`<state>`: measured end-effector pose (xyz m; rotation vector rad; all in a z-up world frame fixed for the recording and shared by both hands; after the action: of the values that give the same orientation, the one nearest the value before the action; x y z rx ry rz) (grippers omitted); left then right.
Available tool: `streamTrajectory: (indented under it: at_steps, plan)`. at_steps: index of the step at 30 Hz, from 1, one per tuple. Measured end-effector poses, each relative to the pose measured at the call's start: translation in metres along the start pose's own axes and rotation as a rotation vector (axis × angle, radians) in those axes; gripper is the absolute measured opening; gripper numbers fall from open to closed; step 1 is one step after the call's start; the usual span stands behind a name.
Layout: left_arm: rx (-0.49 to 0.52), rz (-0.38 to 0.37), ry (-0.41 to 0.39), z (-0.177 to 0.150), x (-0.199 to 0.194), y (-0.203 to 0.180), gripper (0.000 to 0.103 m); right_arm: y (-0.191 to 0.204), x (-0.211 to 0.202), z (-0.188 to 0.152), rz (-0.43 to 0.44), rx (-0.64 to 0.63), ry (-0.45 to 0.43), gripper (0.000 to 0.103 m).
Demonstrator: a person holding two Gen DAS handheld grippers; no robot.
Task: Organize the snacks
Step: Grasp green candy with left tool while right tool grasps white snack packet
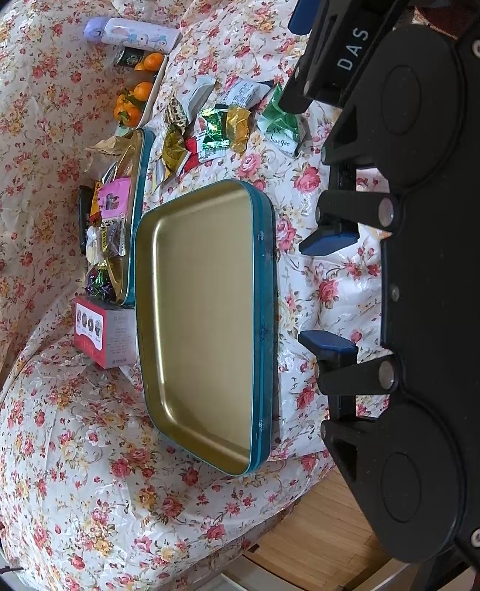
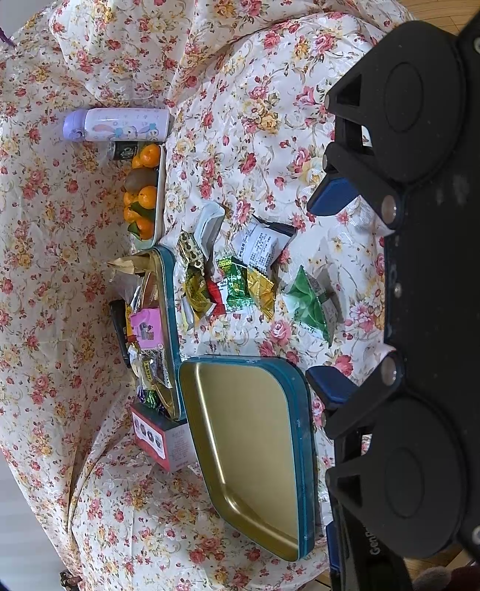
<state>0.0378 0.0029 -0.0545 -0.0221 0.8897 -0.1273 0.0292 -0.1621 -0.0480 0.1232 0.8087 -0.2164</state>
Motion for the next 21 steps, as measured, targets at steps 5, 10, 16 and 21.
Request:
streamTrajectory:
  at_steps: [5, 10, 16, 21]
  plan:
    - [-0.001, 0.024, -0.030, 0.000, 0.000, 0.001, 0.053, -0.001, -0.001, 0.001, -0.007, 0.011, -0.044, 0.092]
    - [0.004, 0.025, -0.067, 0.002, -0.002, -0.001, 0.053, -0.007, -0.005, 0.002, -0.006, 0.073, -0.109, 0.092]
    - [0.027, -0.041, -0.053, 0.003, 0.003, -0.012, 0.053, -0.012, 0.001, 0.000, 0.002, 0.060, -0.093, 0.092]
    - [0.087, -0.093, -0.033, 0.000, 0.013, -0.034, 0.053, -0.023, 0.010, -0.006, -0.013, 0.071, -0.053, 0.092]
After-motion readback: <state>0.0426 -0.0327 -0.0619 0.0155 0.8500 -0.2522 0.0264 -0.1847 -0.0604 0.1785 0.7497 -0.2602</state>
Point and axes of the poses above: each gripper's, at about its wrist camera, not at the fingertips, and x roughly the way its jaws point, y to its left, z to its top, the point moved 5 cm from there along x, roughly the way its jaws point, and after that the axes turned 8 degrees about -z, right-handed, at the moved point
